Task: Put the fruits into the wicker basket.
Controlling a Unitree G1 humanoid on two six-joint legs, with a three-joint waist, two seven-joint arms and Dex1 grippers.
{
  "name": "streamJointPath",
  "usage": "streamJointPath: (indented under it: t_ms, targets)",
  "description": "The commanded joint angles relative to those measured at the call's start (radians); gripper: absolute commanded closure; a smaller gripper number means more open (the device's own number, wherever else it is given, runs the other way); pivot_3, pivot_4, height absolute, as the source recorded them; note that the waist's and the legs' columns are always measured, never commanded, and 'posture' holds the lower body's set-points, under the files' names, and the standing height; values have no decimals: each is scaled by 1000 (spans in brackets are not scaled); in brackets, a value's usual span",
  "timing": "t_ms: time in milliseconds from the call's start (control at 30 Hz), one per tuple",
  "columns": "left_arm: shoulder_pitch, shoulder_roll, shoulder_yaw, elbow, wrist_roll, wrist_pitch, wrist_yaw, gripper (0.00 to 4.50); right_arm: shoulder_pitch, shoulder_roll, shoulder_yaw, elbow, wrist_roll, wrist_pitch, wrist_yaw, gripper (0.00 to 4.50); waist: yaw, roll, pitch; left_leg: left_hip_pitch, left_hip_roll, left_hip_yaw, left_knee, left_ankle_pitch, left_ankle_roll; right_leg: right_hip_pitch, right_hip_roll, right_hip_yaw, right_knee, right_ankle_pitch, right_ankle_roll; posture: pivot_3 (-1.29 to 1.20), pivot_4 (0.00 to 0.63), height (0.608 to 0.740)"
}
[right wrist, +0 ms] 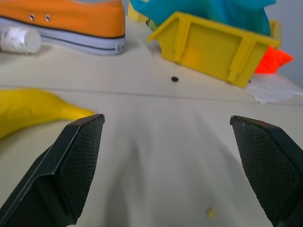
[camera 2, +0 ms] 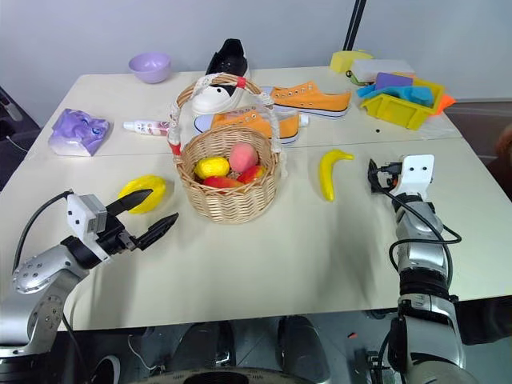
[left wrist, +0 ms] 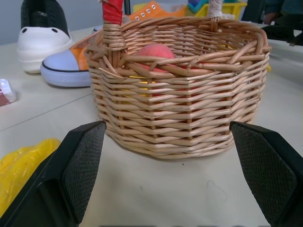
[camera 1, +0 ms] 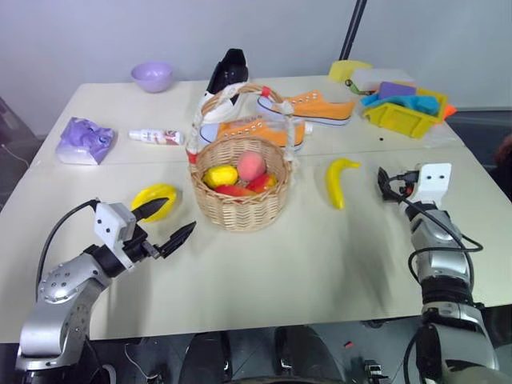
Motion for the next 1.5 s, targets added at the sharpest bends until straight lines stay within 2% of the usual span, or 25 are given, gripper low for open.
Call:
streamJointPath:
  t_ms: [33, 133, 200, 300, 467, 633, 833, 1033, 1200, 1300, 1500]
  targets:
    - [-20, -1, 7, -10, -1, -19, 5, 0, -30, -20, -12, 35, 4, -64, 22, 65, 1, 0, 0, 0, 0, 0, 0, 0, 0, 0, 0, 0, 0, 0, 0, 0, 150, 740]
    - [-24, -2, 14, 0, -7, -23, 0, 0, 2, -15, 5, -25, 26, -65, 88, 65, 1, 0, 0, 0, 0, 0, 0, 0, 0, 0, 0, 0, 0, 0, 0, 0, 150, 740]
    - [-43, 11, 42, 54, -25, -29, -28, 0, 61, 2, 5, -152, 77, -17, 138, 65, 3, 0, 0, 0, 0, 0, 0, 0, 0, 0, 0, 0, 0, 0, 0, 0, 150, 740]
    - [-73, 33, 44, 96, -44, -30, -76, 0, 180, 31, 17, -389, 128, 94, 140, 65, 4, 0, 0, 0, 1, -1, -1, 0, 0, 0, 1, -1, 0, 0, 0, 0, 150, 740]
    - [-46, 57, 51, 42, -125, -6, -169, 0, 400, 53, 92, -808, 190, 313, 133, 65, 2, 1, 0, 0, 2, -1, -2, 0, 0, 0, -1, 0, 0, 0, 0, 0, 150, 740]
    - [-10, 80, 71, -13, -165, -23, -228, 0, 467, 8, 167, -1043, 208, 550, 111, 65, 1, 0, 0, 0, 3, -1, -1, 0, 0, -1, -2, 0, -1, -2, -3, 0, 150, 740]
    - [-17, 85, 22, -80, -154, -23, -232, 0, 275, 13, 222, -1078, 191, 860, -9, 65, 4, 0, 0, -1, 2, 0, 0, 0, 0, -2, -2, 0, -2, -2, -6, 0, 150, 740]
    - [-33, 69, -9, -117, -151, -14, -208, 0, 36, 12, 200, -960, 188, 1136, -82, 65, 5, 0, -1, -3, 2, -1, -2, 0, 0, -4, -1, 0, -2, -2, -6, 0, 150, 740]
    - [-22, 52, -30, -125, -139, -22, -186, 0, -29, 15, 219, -848, 163, 1225, -86, 65, 6, -1, -1, -4, 1, 0, -2, -1, 1, -4, -1, 0, -2, -2, -6, 0, 150, 740]
    - [-5, 45, -27, -128, -144, -15, -176, 0, -60, -1, 250, -777, 125, 1209, -81, 65, 3, -1, -1, -4, 1, 0, -2, -1, 1, -4, -1, 0, -2, -2, -5, 0, 150, 740]
    - [14, 44, -30, -138, -141, -21, -163, 0, -92, 57, 219, -720, 132, 1243, -93, 65, 1, -1, -1, -4, 1, 0, -2, -1, 1, -5, 1, 0, -2, -1, -2, 0, 150, 740]
